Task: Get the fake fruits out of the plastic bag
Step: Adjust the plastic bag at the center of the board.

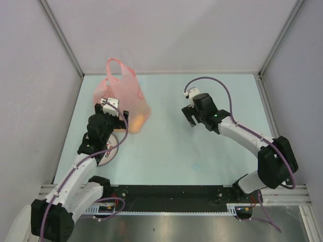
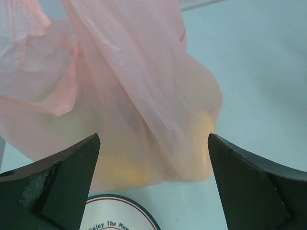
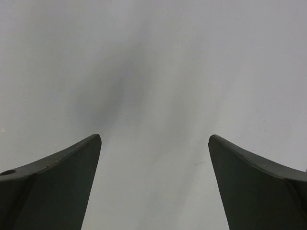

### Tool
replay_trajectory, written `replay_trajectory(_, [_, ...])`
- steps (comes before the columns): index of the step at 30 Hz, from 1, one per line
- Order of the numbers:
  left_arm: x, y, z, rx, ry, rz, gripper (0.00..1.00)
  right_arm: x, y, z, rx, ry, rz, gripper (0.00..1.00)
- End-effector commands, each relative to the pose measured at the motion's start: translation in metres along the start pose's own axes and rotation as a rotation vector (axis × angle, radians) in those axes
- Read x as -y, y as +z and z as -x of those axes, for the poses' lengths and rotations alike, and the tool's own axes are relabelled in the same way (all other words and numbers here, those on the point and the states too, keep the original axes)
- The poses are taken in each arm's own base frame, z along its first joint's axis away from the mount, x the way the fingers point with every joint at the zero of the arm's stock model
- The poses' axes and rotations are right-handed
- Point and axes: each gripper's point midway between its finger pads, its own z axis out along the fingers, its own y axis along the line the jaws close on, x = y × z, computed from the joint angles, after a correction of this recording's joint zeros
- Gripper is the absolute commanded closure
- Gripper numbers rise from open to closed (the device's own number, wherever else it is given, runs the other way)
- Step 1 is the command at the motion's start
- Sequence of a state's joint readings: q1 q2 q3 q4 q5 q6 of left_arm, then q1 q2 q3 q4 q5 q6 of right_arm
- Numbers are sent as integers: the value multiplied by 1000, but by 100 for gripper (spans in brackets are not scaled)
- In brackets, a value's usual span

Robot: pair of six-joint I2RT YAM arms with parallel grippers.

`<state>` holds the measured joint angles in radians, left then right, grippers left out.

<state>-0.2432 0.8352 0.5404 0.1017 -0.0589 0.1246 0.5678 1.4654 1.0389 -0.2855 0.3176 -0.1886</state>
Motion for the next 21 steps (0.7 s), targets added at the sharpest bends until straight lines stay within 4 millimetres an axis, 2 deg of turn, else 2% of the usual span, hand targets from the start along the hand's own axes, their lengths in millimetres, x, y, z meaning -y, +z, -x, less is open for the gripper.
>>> replay_trajectory(1, [7, 0, 22, -15, -79, -24, 0, -22, -3, 35, 37, -171, 92, 0])
replay_trajectory(2, [8, 3, 24, -16, -90, -25, 0, -35, -5, 49, 79, -173, 177, 0])
replay_trajectory(3, [9, 6, 23, -43, -96, -32, 0, -39, -7, 63, 115, -162, 210, 0])
replay_trajectory(4, [6, 8, 24, -54, -111, -16, 0, -42, -12, 98, 183, -124, 237, 0])
replay_trajectory(6, [-1, 9, 38, -35, -172, 20, 0, -58, -18, 134, 244, -77, 303, 3])
replay_trajectory(7, [-4, 8, 42, -33, -197, 36, 0, -68, -10, 145, 230, -30, 324, 4])
replay_trajectory(8, [-5, 9, 44, -42, -196, 37, 0, -64, -25, 190, 316, 9, 332, 6])
replay_trajectory(9, [-7, 11, 62, -26, -197, 35, 0, -71, -31, 208, 333, 33, 366, 7])
replay_trajectory(10, [-7, 9, 60, -67, -192, 32, 0, -86, -15, 212, 300, 89, 406, 7])
replay_trajectory(11, [-8, 9, 68, -65, -195, 29, 0, -79, -34, 254, 389, 126, 416, 9])
replay_trajectory(12, [-13, 12, 87, -46, -208, 32, 0, -83, -31, 261, 385, 151, 429, 9])
replay_trajectory(13, [-12, 12, 92, -48, -246, 18, 0, -93, -20, 264, 373, 172, 442, 9])
replay_trajectory(14, [-14, 14, 98, -36, -268, 16, 0, -94, -26, 280, 417, 176, 451, 9])
replay_trajectory(15, [-22, 16, 111, -2, -309, 37, 0, -97, -25, 288, 449, 178, 455, 9])
replay_trajectory(16, [-26, 20, 115, 10, -330, 48, 1, -104, -28, 294, 470, 175, 464, 9])
replay_trajectory(17, [-31, 23, 127, 50, -345, 55, 1, -110, -21, 294, 468, 172, 467, 9])
replay_trajectory(18, [-37, 23, 142, 88, -349, 63, 1, -113, -27, 304, 493, 172, 473, 9])
replay_trajectory(19, [-39, 29, 145, 93, -345, 63, 1, -124, -30, 306, 498, 163, 495, 10])
replay_trajectory(21, [-43, 30, 172, 153, -314, 61, 1, -136, -37, 314, 525, 155, 521, 10])
